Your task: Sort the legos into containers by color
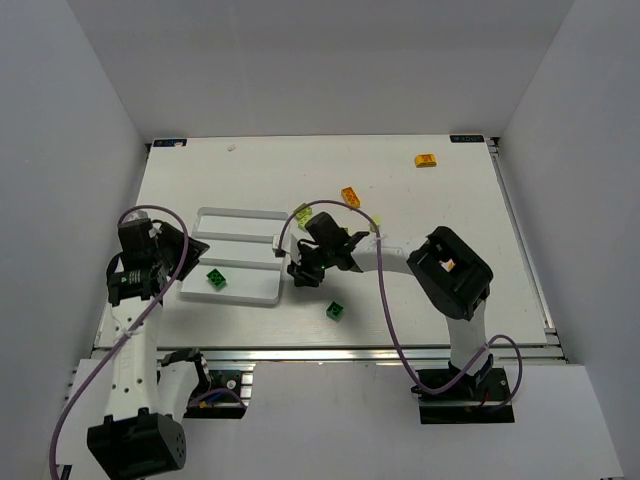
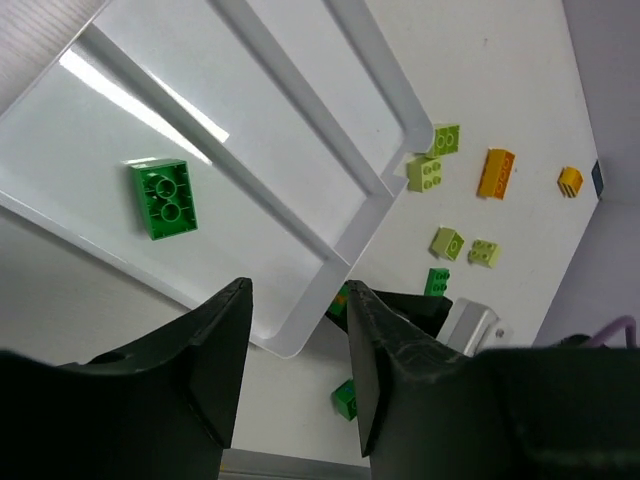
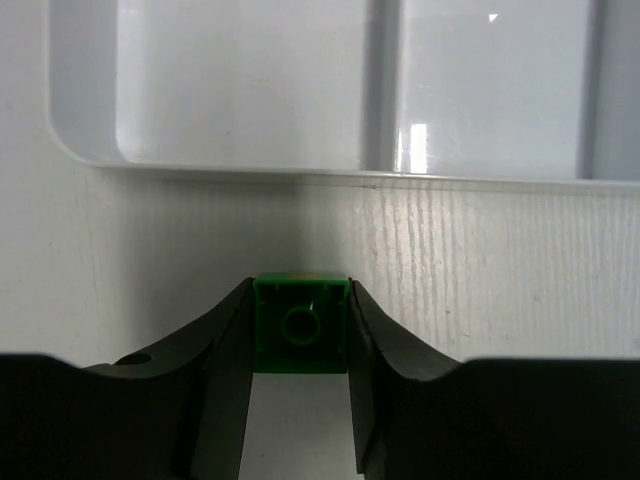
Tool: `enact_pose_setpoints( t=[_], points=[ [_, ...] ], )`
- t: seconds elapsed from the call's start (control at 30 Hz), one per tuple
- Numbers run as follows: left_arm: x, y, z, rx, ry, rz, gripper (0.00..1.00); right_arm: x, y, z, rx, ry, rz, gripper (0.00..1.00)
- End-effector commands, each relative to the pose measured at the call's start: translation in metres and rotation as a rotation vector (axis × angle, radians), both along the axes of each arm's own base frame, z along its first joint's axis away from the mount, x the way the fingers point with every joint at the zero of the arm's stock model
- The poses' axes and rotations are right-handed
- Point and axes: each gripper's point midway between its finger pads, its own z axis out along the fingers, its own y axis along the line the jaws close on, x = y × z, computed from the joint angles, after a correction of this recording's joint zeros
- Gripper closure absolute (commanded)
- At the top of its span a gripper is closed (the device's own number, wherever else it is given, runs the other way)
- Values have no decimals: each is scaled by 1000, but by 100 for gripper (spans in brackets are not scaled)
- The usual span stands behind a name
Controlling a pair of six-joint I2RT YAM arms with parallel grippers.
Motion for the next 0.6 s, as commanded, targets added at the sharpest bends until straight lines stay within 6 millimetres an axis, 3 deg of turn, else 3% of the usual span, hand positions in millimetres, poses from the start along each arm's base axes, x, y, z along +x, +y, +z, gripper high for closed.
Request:
enact_pose_setpoints(
  t=[0.0, 0.03, 0.07, 0.13, 0.17, 0.23, 0.37, 0.57],
  points=[
    [-5, -8, 15, -11, -82, -38, 48, 16, 2, 7, 4, -15, -72, 63],
    [-5, -9, 18, -7, -101, -46, 51, 12, -4, 5, -23, 3, -69, 73],
    [-5, -10, 24, -2, -130, -51, 52, 12, -6, 7, -26, 0, -66, 76],
    [-6, -13, 26, -8, -151, -68, 52, 9, -8, 24, -9, 8, -52, 87],
    [-7, -14, 31, -5, -177, -74, 52, 8, -8, 31, 1, 13, -43, 88],
    [-7, -17, 33, -15, -194, -85, 52, 2, 4, 66, 77, 10, 19, 88],
    [-6, -24, 42, -29, -255, -117, 51, -7, 27, 105, 167, 29, 84, 88],
    [-9, -28, 46, -38, -271, -136, 50, -7, 61, 107, 214, 25, 104, 85]
  ],
)
